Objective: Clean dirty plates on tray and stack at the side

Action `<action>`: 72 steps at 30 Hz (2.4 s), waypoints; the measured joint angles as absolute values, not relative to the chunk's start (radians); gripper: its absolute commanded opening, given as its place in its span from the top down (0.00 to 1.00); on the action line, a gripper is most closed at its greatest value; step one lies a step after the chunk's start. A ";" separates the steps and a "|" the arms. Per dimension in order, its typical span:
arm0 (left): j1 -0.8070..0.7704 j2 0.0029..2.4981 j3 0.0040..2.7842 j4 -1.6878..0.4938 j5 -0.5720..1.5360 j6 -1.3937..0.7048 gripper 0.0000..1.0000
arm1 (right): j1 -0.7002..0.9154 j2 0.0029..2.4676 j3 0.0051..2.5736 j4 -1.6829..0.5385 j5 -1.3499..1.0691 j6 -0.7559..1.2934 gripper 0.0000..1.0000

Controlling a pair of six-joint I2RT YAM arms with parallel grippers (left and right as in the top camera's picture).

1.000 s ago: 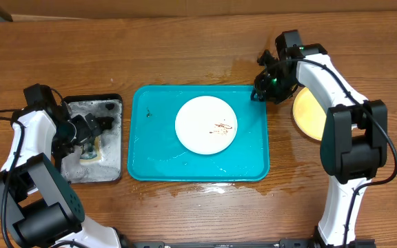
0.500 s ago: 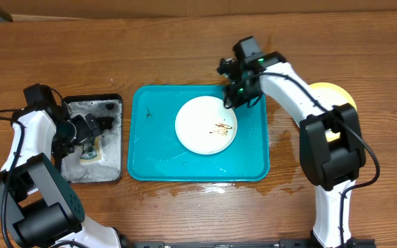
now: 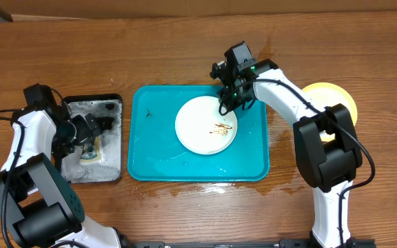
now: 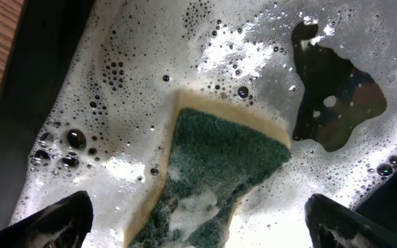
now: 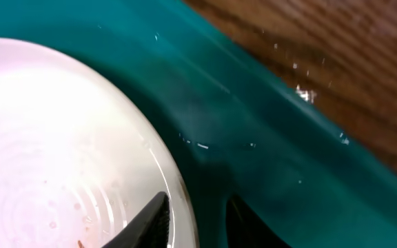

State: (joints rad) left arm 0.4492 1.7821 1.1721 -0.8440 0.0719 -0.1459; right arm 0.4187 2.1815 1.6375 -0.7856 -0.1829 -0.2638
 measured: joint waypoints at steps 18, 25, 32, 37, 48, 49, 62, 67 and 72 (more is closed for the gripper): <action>0.449 1.782 1.172 -0.844 0.072 -0.146 0.00 | 0.419 2.178 1.629 -0.878 -0.194 0.003 0.96; 0.449 1.782 1.172 -0.844 0.072 -0.146 0.00 | 0.405 2.173 1.628 -1.068 -0.290 0.505 0.96; 0.449 1.782 1.172 -0.844 0.072 -0.146 0.00 | 0.426 2.173 1.628 -1.230 -0.479 0.828 0.96; 0.449 1.782 1.172 -0.844 0.072 -0.146 0.00 | 0.490 2.173 1.628 -1.246 -0.511 0.845 0.96; 0.449 1.782 1.172 -0.844 0.072 -0.146 0.00 | 0.476 2.173 1.627 -1.190 -0.462 0.626 0.29; 0.449 1.782 1.172 -0.844 0.072 -0.146 0.00 | 0.469 2.173 1.627 -1.182 -0.460 0.596 0.28; 0.449 1.782 1.172 -0.844 0.072 -0.146 0.00 | 0.300 2.173 1.638 -0.926 -0.471 0.235 0.45; 0.449 1.782 1.172 -0.844 0.072 -0.146 0.01 | 0.365 2.173 1.644 -0.862 -0.378 0.071 0.44; 0.449 1.782 1.172 -0.844 0.072 -0.146 0.00 | 0.487 2.173 1.644 -0.784 -0.204 -0.042 0.44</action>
